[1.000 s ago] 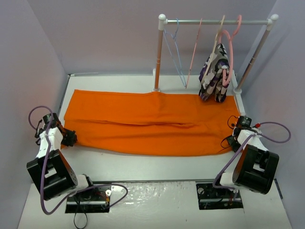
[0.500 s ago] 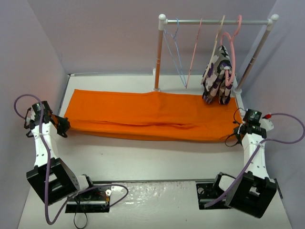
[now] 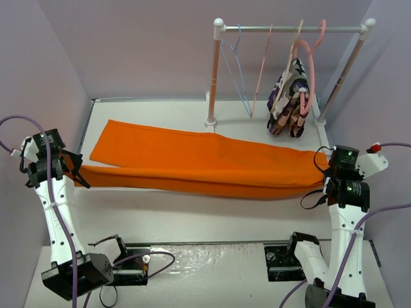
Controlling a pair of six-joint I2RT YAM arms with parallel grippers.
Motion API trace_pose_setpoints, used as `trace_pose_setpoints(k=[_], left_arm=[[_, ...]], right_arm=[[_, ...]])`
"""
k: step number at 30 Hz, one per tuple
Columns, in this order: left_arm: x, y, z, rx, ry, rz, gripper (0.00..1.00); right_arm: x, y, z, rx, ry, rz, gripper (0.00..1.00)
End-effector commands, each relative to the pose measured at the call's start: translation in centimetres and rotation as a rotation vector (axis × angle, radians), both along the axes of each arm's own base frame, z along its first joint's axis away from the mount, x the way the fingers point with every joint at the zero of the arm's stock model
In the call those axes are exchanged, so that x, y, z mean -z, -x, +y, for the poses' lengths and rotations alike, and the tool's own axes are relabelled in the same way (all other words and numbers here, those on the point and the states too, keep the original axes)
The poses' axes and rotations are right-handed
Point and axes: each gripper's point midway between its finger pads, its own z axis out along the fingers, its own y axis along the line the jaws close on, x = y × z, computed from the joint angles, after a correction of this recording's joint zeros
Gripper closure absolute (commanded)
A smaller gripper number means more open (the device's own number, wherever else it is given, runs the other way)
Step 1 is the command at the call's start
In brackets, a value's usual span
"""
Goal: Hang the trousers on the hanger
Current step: Fold the trousers at the center of the board.
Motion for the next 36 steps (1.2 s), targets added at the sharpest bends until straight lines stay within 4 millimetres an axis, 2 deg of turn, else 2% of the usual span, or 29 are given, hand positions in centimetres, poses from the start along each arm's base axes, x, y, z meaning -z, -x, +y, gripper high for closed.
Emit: trace_pose_setpoints(k=[1,7,13,25,33,36], left_arm=[[-5.1,1.0,3.9,-0.108,-0.275,-0.019,1.00],[-3.4,-0.7,4.7,-0.068,-0.307,0.035,1.00],[-2.1,-5.2,4.3,0.059,-0.271,-0.013,1.00],[-2.8,-10.7,4.4,0.169,-0.288,-0.014,1.00],[-2.8,-12.3,5.2,0.146,-0.304,-0.005,1.00],[-3.1,-12.3,5.4,0.128,-0.303,0.005,1.00]], right_arm=[[-3.9,2.2,-3.6,0.172,0.202,-0.011,1.00],[-2.6,-0.5,-3.4,0.096,0.172,0.037,1.00],[-0.3,-3.3,-3.8,0.051,0.126,0.093,1.00],[0.7,-8.0,-5.4,0.046,0.082,0.103,1.00],[2.0,-9.6,-6.4,0.071,0.066,0.126,1.00],[2.1,-10.0,-6.7,0.081,0.058,0.122,1.00]])
